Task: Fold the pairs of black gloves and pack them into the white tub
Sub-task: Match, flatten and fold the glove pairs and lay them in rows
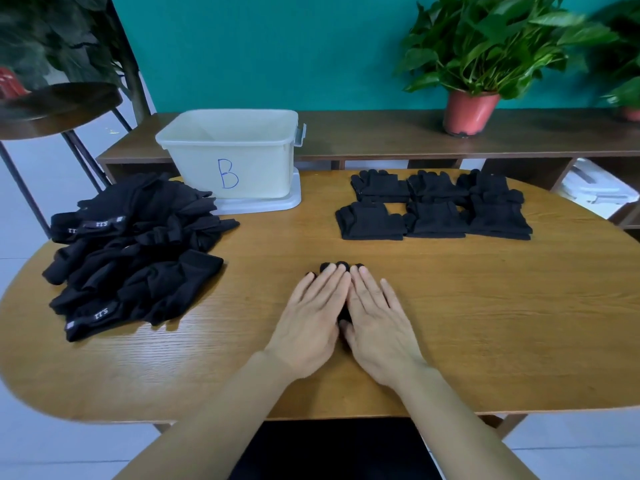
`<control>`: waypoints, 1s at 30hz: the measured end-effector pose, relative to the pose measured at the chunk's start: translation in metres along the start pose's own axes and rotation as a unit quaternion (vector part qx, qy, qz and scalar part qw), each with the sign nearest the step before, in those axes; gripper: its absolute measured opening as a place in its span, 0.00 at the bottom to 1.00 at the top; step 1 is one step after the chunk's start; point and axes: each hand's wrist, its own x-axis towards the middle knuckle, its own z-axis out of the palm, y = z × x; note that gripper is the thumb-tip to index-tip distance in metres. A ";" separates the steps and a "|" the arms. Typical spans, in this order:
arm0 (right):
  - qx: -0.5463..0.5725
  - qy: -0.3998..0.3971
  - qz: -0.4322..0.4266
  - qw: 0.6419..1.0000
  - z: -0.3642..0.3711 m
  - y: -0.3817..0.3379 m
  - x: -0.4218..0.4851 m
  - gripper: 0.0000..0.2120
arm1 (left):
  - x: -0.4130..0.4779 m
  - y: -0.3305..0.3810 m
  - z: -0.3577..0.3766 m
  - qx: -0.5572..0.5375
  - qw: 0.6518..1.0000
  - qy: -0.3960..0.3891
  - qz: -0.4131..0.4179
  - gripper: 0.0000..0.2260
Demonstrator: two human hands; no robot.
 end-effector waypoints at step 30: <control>-0.003 0.040 -0.002 0.999 -0.006 0.021 0.015 0.27 | 0.016 -0.022 -0.015 0.129 0.991 0.002 0.035 0.17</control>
